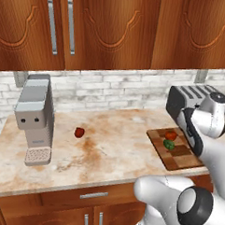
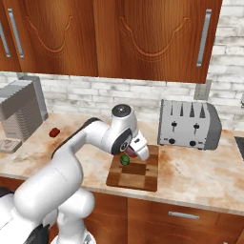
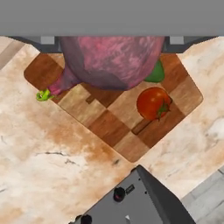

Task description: Place the avocado, onion, tomato, and bell pepper on the cutting board.

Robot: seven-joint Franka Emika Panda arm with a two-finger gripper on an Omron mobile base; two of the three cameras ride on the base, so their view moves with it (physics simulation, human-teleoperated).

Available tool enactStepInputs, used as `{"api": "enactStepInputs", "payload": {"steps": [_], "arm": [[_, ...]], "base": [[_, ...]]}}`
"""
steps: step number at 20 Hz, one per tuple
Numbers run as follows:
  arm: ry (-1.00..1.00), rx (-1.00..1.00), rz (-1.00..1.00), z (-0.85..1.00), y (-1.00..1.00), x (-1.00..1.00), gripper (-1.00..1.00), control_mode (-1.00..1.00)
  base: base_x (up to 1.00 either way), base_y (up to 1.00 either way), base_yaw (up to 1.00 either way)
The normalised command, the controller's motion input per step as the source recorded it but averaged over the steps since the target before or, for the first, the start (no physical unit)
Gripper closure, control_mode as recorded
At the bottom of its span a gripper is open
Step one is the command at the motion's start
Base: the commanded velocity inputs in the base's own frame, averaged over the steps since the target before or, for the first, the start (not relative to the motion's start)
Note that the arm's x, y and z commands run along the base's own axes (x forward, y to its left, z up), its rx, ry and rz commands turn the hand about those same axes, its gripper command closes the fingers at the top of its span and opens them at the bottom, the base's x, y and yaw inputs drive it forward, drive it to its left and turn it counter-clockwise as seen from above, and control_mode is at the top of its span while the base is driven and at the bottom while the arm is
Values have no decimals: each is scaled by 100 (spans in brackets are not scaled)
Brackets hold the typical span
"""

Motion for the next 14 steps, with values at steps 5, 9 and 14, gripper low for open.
{"api": "enactStepInputs", "payload": {"steps": [5, 9, 14], "arm": [[1, 0, 0, -36, -10, 48, 100, -100], [8, 0, 0, -43, -9, 47, 100, -100], [10, 0, 0, -29, -1, 27, 100, -100]], "base": [[0, 0, 0], [0, 0, 0], [0, 0, 0]]}}
